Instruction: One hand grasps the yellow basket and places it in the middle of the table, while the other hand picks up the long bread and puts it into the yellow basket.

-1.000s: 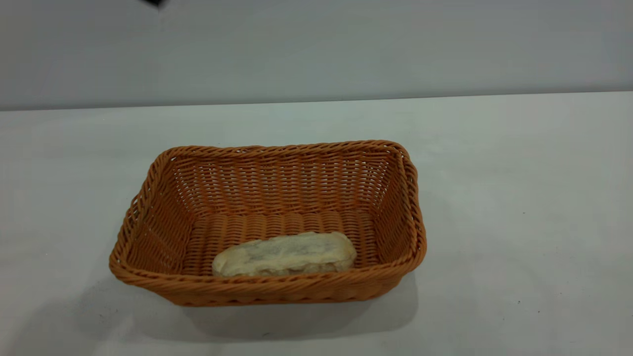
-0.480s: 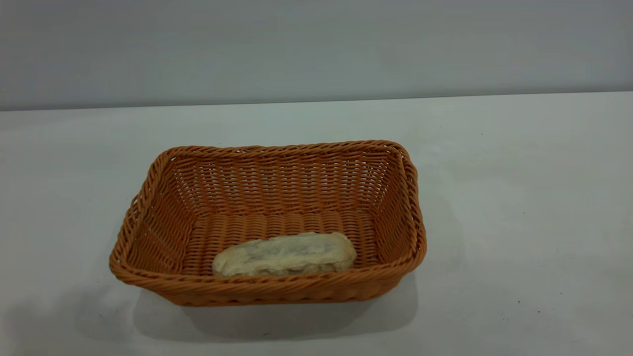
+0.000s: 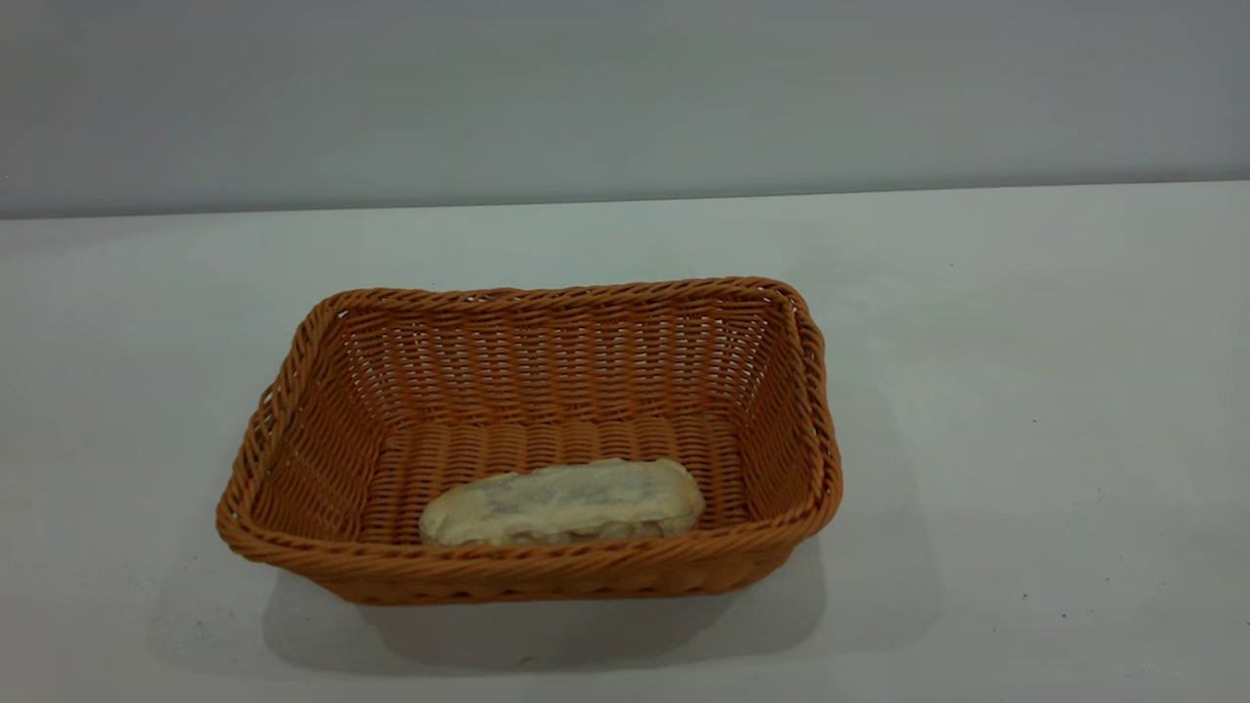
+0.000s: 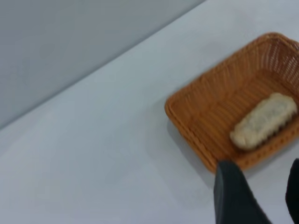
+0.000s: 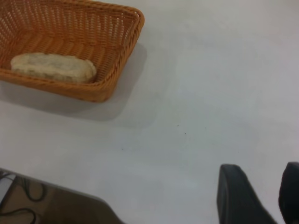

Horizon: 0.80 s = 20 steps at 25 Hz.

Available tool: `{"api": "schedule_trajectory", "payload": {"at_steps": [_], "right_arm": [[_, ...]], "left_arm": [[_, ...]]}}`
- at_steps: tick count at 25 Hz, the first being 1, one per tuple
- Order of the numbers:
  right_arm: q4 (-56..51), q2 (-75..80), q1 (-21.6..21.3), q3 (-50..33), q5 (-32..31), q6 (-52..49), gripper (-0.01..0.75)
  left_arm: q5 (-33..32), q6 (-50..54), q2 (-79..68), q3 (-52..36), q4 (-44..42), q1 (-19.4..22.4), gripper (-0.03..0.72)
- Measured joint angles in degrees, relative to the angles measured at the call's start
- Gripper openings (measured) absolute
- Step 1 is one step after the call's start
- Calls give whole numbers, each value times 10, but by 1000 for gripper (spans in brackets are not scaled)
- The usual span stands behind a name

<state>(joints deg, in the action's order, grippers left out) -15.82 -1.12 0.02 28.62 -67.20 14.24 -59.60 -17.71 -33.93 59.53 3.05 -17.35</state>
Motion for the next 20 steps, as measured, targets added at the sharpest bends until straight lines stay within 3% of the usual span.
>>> {"api": "schedule_trajectory", "payload": {"at_steps": [12, 20], "right_arm": [[10, 0, 0, 0, 0, 5, 266], [15, 0, 0, -12, 7, 20, 266]], "left_arm": [[-67, 39, 212, -99, 10, 0, 337], [-70, 48, 302, -182, 20, 0, 337]]}}
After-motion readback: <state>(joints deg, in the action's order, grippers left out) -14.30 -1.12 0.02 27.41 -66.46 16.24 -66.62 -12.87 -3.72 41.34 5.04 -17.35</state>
